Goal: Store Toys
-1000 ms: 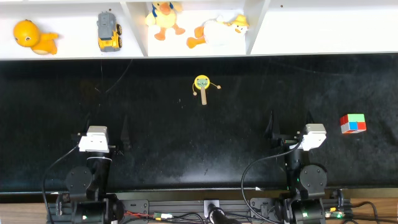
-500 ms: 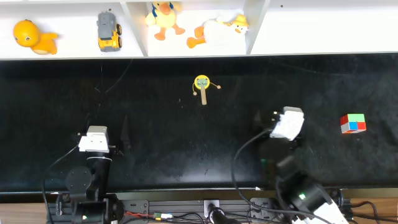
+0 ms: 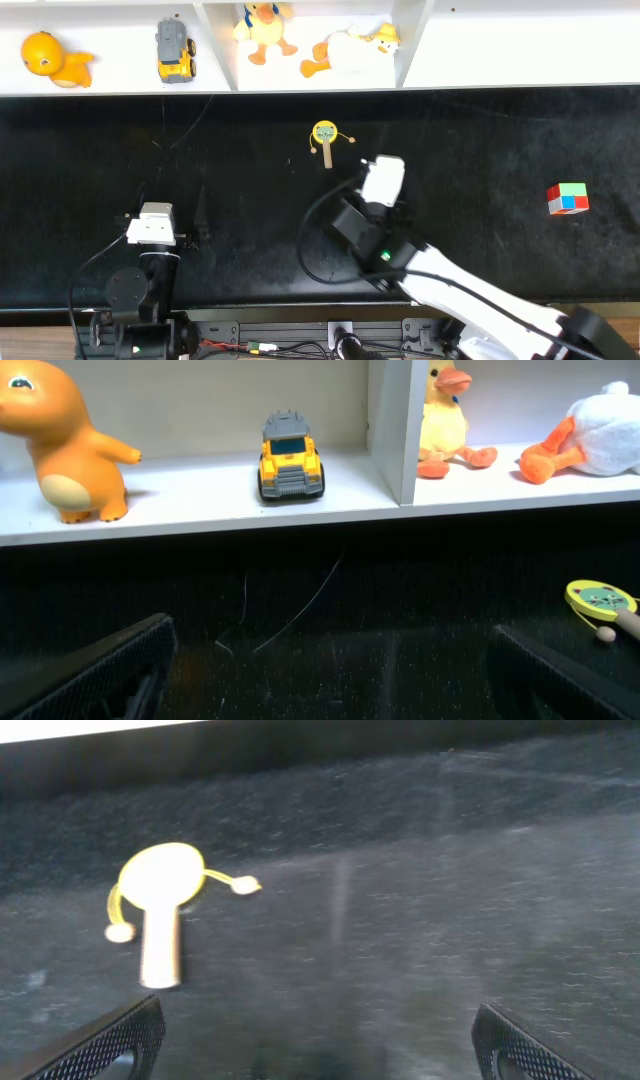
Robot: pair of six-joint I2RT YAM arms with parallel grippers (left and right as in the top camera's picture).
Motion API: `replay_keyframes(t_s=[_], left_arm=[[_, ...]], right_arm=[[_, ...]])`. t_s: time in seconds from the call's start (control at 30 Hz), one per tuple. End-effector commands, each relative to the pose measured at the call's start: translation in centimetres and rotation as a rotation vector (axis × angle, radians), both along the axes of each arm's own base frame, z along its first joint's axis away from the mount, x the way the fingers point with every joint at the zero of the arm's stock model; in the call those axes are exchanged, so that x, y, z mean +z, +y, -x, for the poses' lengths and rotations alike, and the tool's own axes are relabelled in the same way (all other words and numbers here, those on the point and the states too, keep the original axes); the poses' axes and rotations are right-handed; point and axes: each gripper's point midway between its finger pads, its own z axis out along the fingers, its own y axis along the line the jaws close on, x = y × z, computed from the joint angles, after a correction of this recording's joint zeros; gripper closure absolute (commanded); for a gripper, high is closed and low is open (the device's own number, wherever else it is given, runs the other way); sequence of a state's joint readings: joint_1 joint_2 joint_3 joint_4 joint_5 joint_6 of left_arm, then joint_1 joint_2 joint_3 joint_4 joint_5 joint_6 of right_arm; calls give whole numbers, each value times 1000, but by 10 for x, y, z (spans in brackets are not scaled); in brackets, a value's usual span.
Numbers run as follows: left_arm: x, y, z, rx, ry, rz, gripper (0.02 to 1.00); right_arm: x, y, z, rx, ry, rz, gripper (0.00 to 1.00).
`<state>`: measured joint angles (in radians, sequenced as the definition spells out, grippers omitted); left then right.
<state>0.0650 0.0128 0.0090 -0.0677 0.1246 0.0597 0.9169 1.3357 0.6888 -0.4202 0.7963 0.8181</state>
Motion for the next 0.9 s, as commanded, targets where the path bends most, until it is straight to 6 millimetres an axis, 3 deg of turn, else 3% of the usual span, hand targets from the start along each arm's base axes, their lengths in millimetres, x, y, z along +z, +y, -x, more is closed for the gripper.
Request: replay_keyframes(t_s=[0.03,0.27,0.5,0.57,0.73,0.9], left_arm=[[1,-4,1,-19,-6,-11,20],[1,-4,1,-19,-6,-11,20],[1,-4,1,-19,-7,-11,20],[1,-4,1,-19,-7,-11,20],[1,-4,1,-19,-7,-11,20],[1,-4,1,-19,-6,-11,20]], right_arm=[[-6,42,-11,48,86,-98,7],[-36,62,-37,30,181,-86,7],[-48,71,-64,-6,213,-70,40],[-51,72,-73,-4,213,-47,5],[-66,84,-76,107,300,-24,5],[-73,80,-78,115,336,-38,5]])
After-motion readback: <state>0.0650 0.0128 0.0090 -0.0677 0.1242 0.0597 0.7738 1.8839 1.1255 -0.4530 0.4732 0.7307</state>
